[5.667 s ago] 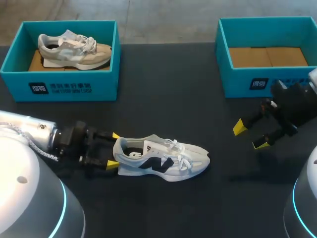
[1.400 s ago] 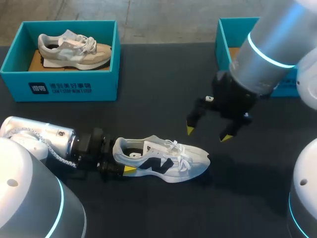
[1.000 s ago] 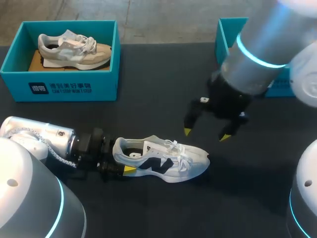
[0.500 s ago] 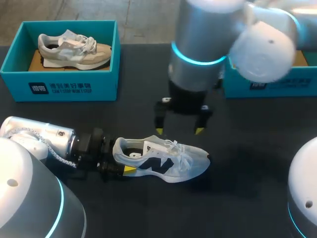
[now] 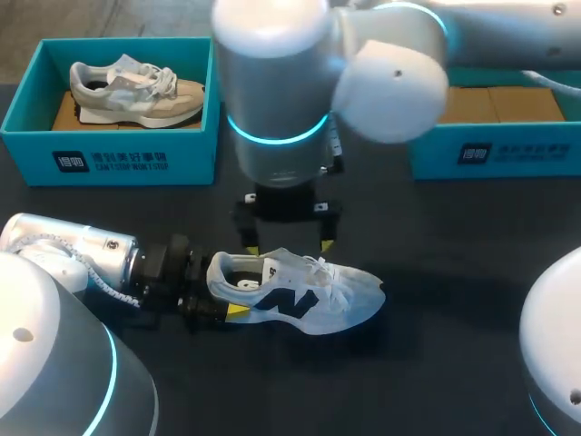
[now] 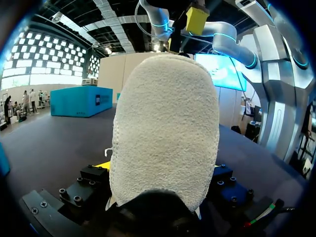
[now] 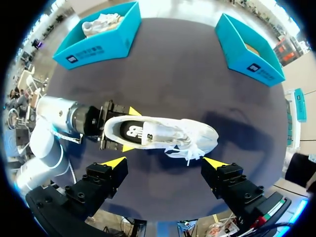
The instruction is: Take the shoe out of the shoebox, open the shoe tongue, remove and reinsert the insole, then place the shoe into the shoebox
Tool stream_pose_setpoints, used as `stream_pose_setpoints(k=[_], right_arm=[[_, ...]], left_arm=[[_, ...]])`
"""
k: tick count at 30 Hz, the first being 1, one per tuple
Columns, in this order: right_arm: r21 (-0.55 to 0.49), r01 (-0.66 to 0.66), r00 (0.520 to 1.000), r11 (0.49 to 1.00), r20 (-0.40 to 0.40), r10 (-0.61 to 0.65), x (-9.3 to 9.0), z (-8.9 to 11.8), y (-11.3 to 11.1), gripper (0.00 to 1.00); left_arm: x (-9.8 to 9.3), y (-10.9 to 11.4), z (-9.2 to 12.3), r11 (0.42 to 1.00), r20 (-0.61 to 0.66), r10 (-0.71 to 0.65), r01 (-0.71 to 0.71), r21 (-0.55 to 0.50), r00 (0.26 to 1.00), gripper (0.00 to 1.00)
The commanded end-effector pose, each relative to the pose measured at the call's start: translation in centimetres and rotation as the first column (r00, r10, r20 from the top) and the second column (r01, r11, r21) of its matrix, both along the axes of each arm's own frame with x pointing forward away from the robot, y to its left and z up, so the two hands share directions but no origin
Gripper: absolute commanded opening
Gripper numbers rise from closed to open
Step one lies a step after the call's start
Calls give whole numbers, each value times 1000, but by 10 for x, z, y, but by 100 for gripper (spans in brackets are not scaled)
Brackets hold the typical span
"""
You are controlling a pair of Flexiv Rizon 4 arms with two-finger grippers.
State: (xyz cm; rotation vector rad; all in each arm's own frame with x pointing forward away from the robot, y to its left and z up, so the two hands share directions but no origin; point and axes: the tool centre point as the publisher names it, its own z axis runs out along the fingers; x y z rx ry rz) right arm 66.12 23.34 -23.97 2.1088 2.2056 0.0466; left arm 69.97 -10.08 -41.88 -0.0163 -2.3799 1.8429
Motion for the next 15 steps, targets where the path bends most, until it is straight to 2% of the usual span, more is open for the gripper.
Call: stream_pose_setpoints(k=[1, 4, 12, 15], right_arm=[[-19, 3, 1000, 1000, 1, -3, 0, -1, 4, 100], [-19, 3, 1000, 1000, 1, -3, 0, -1, 4, 100], [-155, 50, 998, 987, 56, -42, -4, 2, 16, 100], [-163, 65, 996, 984, 63, -55, -4, 1, 17, 100]], left_arm=[[1, 0, -3, 1000, 0, 0, 0, 1, 1000, 0], [1, 0, -3, 1000, 0, 0, 0, 1, 1000, 0], [1, 0, -3, 1000, 0, 0, 0, 1, 1000, 0], [1, 0, -3, 1000, 0, 0, 0, 1, 1000, 0]])
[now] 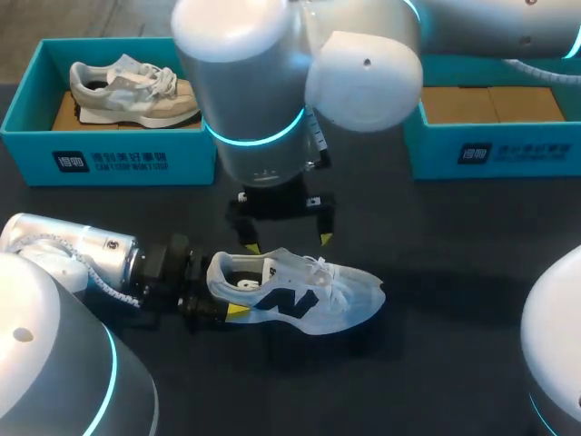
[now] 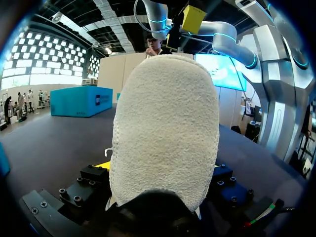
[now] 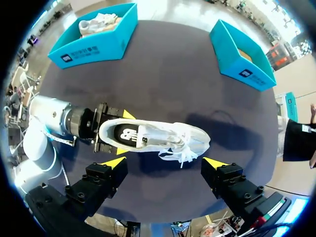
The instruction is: Take the shoe out of the shoebox, open the shoe tongue, remove and reinsert the insole, then place the shoe into the shoebox
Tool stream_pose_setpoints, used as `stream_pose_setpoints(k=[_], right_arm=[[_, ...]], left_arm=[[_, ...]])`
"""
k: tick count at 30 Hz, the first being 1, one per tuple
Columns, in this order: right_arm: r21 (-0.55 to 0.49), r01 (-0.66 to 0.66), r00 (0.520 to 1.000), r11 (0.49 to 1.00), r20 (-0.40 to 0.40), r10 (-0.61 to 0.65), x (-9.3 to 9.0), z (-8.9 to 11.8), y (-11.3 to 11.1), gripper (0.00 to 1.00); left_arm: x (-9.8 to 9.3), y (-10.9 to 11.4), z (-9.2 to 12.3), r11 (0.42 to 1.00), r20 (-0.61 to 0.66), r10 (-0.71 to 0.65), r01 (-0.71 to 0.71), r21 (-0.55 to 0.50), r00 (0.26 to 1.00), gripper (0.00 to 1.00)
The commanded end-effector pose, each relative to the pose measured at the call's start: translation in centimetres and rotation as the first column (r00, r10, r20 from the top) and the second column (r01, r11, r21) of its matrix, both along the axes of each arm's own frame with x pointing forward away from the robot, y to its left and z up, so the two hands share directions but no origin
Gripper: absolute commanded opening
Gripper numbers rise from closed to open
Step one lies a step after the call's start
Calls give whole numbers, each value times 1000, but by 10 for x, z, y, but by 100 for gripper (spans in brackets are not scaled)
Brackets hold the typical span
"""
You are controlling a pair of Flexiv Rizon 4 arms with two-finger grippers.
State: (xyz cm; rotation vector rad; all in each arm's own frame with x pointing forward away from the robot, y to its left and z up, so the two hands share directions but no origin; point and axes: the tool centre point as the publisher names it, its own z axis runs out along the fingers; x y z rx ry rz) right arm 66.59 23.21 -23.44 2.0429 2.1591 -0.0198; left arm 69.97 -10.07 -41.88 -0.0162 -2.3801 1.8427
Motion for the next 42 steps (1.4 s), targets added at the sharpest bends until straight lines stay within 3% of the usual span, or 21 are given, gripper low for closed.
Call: stream_pose_setpoints(k=[1, 8, 19, 42], right_arm=[[-80, 70, 997, 994, 40, -67, -9, -4, 19, 100], [-84, 66, 996, 994, 57, -62, -6, -6, 25, 100], [-129, 95, 994, 987, 64, -87, 0, -30, 37, 100], [-272, 273, 959, 923, 157, -237, 12, -64, 32, 100]], left_arm=[[1, 0, -3, 1000, 0, 0, 0, 1, 1000, 0], [1, 0, -3, 1000, 0, 0, 0, 1, 1000, 0], [1, 0, -3, 1000, 0, 0, 0, 1, 1000, 0], [1, 0, -3, 1000, 0, 0, 0, 1, 1000, 0]])
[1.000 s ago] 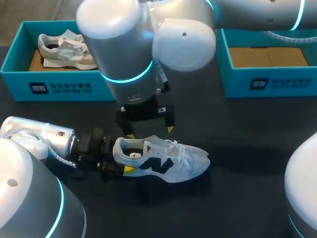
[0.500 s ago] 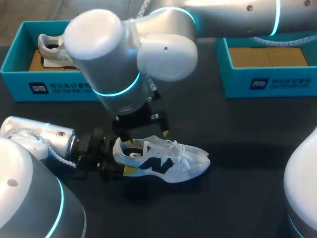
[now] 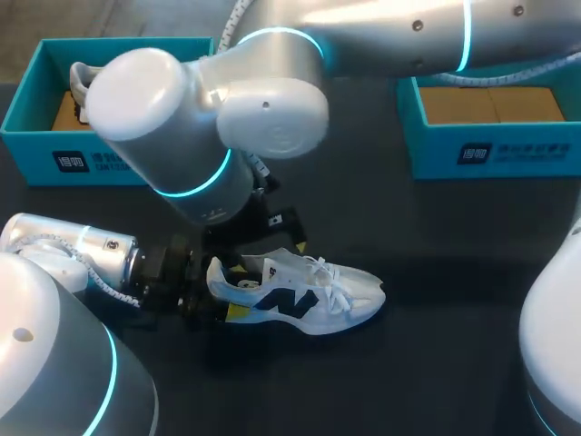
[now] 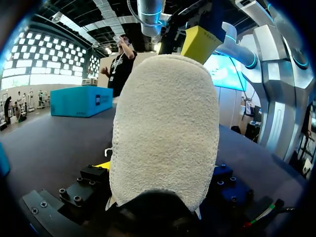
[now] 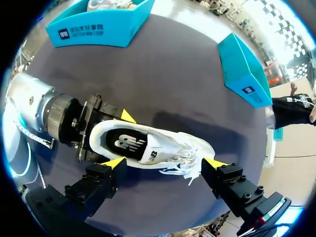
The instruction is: Take the shoe out of the shoebox, open the shoe tongue, remove and reinsert the insole, then place the shoe into the shoebox
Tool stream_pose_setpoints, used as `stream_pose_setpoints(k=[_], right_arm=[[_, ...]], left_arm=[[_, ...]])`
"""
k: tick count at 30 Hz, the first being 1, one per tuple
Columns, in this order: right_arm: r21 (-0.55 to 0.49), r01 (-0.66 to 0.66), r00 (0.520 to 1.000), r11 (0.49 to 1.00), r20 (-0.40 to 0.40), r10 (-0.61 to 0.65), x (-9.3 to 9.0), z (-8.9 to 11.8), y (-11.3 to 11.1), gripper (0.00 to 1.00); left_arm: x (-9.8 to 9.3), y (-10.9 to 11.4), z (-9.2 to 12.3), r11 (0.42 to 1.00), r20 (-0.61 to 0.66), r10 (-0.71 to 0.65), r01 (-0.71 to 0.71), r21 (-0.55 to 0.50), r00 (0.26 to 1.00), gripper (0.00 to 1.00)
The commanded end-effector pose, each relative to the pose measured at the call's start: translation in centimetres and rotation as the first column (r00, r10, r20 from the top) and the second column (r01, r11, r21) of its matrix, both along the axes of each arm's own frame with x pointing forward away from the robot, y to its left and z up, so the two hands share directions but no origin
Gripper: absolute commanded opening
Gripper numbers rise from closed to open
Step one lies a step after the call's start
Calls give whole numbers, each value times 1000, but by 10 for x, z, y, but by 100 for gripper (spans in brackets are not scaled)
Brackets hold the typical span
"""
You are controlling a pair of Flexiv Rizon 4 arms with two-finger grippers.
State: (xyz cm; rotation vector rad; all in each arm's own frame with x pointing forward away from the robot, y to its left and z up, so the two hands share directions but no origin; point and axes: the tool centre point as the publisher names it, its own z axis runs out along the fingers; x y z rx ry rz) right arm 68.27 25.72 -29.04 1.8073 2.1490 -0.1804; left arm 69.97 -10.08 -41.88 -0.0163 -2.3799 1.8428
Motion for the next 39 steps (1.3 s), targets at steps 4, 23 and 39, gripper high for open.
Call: stream_pose_setpoints(k=[4, 23, 39], right_arm=[[-81, 394, 912, 915, 155, -379, -3, -13, 6, 100], [-85, 502, 854, 861, 204, -478, 0, -24, -1, 100], [-59, 546, 825, 836, 207, -525, 3, -30, -19, 100]], left_arm=[[1, 0, -3, 1000, 0, 0, 0, 1, 1000, 0], [1, 0, -3, 1000, 0, 0, 0, 1, 1000, 0], [1, 0, -3, 1000, 0, 0, 0, 1, 1000, 0]])
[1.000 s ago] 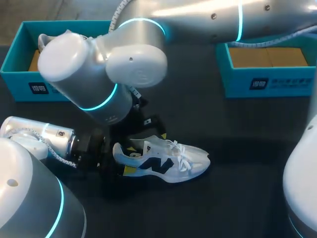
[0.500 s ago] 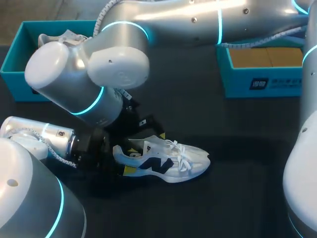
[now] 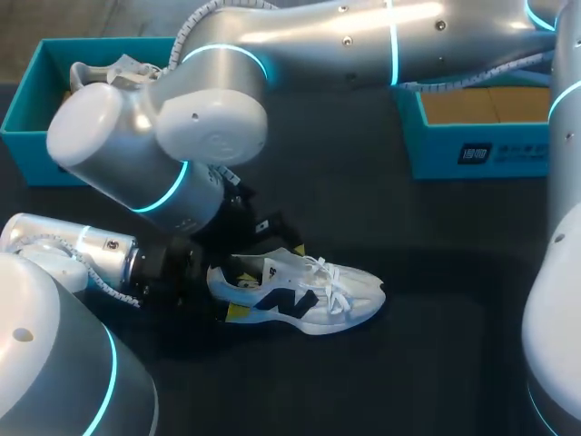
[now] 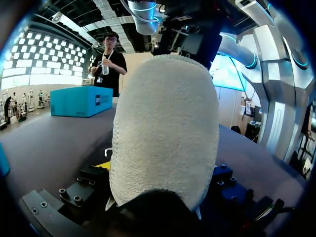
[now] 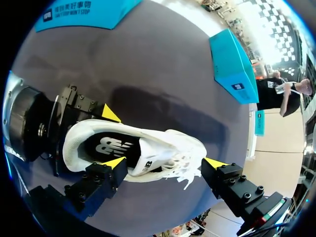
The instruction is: Take the shoe out of the shoebox, open the shoe tongue, remove and reinsert the insole, then place the shoe into the shoebox
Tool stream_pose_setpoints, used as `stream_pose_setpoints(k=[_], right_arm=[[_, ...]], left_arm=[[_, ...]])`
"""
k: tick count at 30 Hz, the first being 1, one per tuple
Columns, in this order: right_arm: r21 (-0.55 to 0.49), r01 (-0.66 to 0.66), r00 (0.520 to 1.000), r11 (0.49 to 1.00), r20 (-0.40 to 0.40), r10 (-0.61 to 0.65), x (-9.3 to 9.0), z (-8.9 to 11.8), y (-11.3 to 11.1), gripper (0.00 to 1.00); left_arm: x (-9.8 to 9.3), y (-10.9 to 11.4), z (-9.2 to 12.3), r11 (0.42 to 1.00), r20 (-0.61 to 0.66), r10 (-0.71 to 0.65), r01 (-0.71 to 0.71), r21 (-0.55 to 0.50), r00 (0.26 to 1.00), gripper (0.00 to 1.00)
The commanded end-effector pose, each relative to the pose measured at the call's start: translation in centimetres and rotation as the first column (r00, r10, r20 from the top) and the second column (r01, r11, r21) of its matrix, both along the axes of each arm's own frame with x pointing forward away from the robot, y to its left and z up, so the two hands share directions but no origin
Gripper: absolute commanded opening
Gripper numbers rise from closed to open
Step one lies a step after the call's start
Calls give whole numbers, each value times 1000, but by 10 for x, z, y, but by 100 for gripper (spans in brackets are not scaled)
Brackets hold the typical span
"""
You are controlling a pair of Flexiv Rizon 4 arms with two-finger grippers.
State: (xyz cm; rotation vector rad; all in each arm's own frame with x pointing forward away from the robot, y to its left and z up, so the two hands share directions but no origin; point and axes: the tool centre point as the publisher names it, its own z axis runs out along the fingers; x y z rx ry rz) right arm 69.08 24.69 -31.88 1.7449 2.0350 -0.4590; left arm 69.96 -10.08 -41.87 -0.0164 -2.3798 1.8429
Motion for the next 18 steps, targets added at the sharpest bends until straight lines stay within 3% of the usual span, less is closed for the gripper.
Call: stream_pose_setpoints(k=[1, 18], right_arm=[[143, 464, 835, 874, 259, -485, -6, -3, -10, 100], [169, 480, 827, 861, 239, -508, -1, -12, -19, 100]], left_arm=[[1, 0, -3, 1000, 0, 0, 0, 1, 1000, 0], [1, 0, -3, 1000, 0, 0, 0, 1, 1000, 0]])
